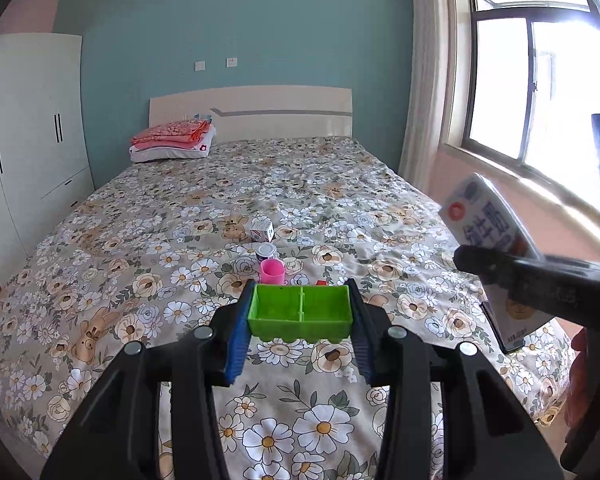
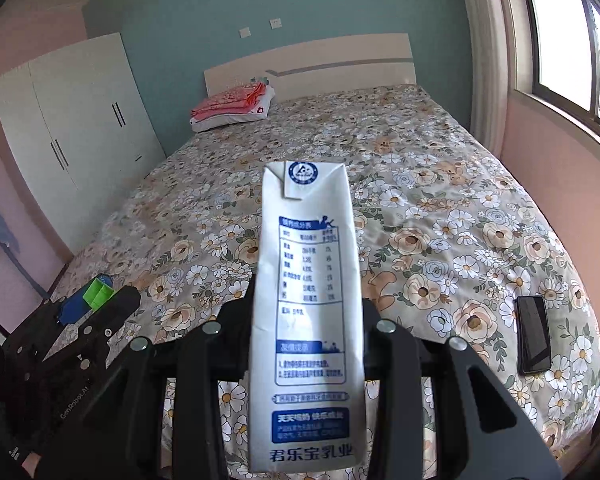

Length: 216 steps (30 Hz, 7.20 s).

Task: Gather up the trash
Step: 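Carry the green brick and milk carton with both tools over the white bin, then lower the brick and carton into the bin with both tools, then open both tools to drop the green brick and milk carton into the bin, then move both tools back over the bed toward the pink cup and red block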

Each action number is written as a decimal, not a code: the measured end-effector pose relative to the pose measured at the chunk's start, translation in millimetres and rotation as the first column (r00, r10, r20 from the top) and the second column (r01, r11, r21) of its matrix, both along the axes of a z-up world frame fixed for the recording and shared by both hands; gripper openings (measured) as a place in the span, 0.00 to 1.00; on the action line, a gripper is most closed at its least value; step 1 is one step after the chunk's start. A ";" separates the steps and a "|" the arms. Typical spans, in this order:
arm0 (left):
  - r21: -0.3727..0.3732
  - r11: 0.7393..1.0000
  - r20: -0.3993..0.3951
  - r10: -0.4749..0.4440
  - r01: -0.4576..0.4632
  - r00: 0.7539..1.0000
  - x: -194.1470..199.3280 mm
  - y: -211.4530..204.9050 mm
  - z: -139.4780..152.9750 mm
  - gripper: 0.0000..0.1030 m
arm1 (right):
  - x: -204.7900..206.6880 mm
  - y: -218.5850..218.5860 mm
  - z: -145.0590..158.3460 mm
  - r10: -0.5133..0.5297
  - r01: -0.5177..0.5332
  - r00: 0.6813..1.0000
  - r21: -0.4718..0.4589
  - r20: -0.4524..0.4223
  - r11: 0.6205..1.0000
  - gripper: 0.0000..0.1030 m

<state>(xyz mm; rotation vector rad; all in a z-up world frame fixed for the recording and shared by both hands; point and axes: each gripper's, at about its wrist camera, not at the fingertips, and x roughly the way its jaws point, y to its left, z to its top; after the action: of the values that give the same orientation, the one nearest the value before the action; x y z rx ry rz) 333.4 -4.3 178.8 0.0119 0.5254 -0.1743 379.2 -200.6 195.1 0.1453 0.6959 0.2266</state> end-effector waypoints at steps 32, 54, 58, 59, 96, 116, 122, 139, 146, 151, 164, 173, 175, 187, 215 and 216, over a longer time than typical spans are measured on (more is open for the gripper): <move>0.094 0.994 -0.172 -0.033 0.050 0.985 -156.4 29.7 -106.4 0.44 | -189.0 16.1 -104.3 0.265 -0.267 0.964 -0.060 -0.037 0.962 0.36; 0.032 0.990 -0.468 -0.108 0.139 0.877 -181.3 15.9 -256.0 0.44 | -228.3 33.1 -263.6 0.314 -0.363 0.880 -0.078 -0.356 0.929 0.36; 0.024 0.989 -0.511 -0.112 0.144 0.852 -181.0 14.3 -278.0 0.44 | -231.8 35.9 -287.3 0.317 -0.376 0.857 -0.074 -0.407 0.923 0.36; 0.021 0.989 -0.519 -0.112 0.144 0.847 -181.2 14.2 -282.9 0.44 | -232.3 36.2 -292.4 0.316 -0.378 0.852 -0.074 -0.417 0.923 0.36; -0.064 0.994 -0.795 -0.104 0.087 0.598 -161.9 3.2 -441.5 0.44 | -221.3 60.4 -456.2 0.271 -0.424 0.618 -0.023 -0.738 0.906 0.36; -0.075 0.997 -0.886 -0.079 0.026 0.457 -149.6 -4.5 -505.3 0.44 | -206.1 59.8 -528.2 0.239 -0.306 0.490 0.091 -0.838 0.948 0.36; -0.069 0.998 -0.903 -0.068 0.012 0.424 -146.0 -5.8 -519.7 0.44 | -201.9 57.1 -544.2 0.218 -0.258 0.464 0.105 -0.859 0.960 0.36; -0.063 0.998 -0.934 -0.057 -0.007 0.352 -136.8 -8.5 -550.1 0.44 | -192.3 72.6 -574.0 0.185 -0.272 0.468 0.058 -0.864 0.961 0.37; -0.067 0.997 -0.938 -0.054 -0.026 0.342 -135.6 -8.8 -552.0 0.59 | -189.6 75.7 -574.6 0.139 -0.279 0.496 -0.006 -0.857 0.960 0.56; -0.067 0.998 -0.937 -0.058 -0.015 0.344 -136.6 -10.3 -550.9 0.59 | -190.5 72.3 -575.3 0.148 -0.277 0.492 0.006 -0.858 0.961 0.56; -0.059 0.998 -0.933 -0.053 -0.005 0.356 -141.5 -11.0 -542.7 0.59 | -192.5 73.0 -573.4 0.153 -0.291 0.501 0.000 -0.852 0.957 0.56; -0.040 0.999 -0.922 -0.043 0.015 0.385 -151.2 -12.9 -527.4 0.59 | -200.3 71.7 -566.5 0.169 -0.308 0.508 0.006 -0.845 0.952 0.56; -0.035 0.999 -0.916 -0.041 0.022 0.399 -153.9 -13.1 -521.2 0.59 | -202.7 71.2 -561.2 0.180 -0.315 0.511 0.012 -0.841 0.949 0.56; -0.013 0.996 -0.861 -0.054 0.085 0.506 -171.7 -2.7 -460.1 0.59 | -223.0 59.5 -492.5 0.266 -0.368 0.557 0.052 -0.787 0.928 0.56; 0.013 0.996 -0.502 -0.070 0.088 0.862 -159.2 17.0 -235.8 0.81 | -216.0 26.9 -256.3 0.379 -0.413 0.819 0.015 -0.431 0.911 0.60; 0.015 0.997 -0.495 -0.062 0.079 0.867 -157.5 18.2 -231.0 0.82 | -215.0 27.1 -250.3 0.375 -0.410 0.829 0.005 -0.415 0.912 0.60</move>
<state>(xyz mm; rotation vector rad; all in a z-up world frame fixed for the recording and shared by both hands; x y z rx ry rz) 175.9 13.9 -52.2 0.0205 1.0442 -0.2417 164.2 -173.5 -55.3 -0.0394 1.1537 0.5750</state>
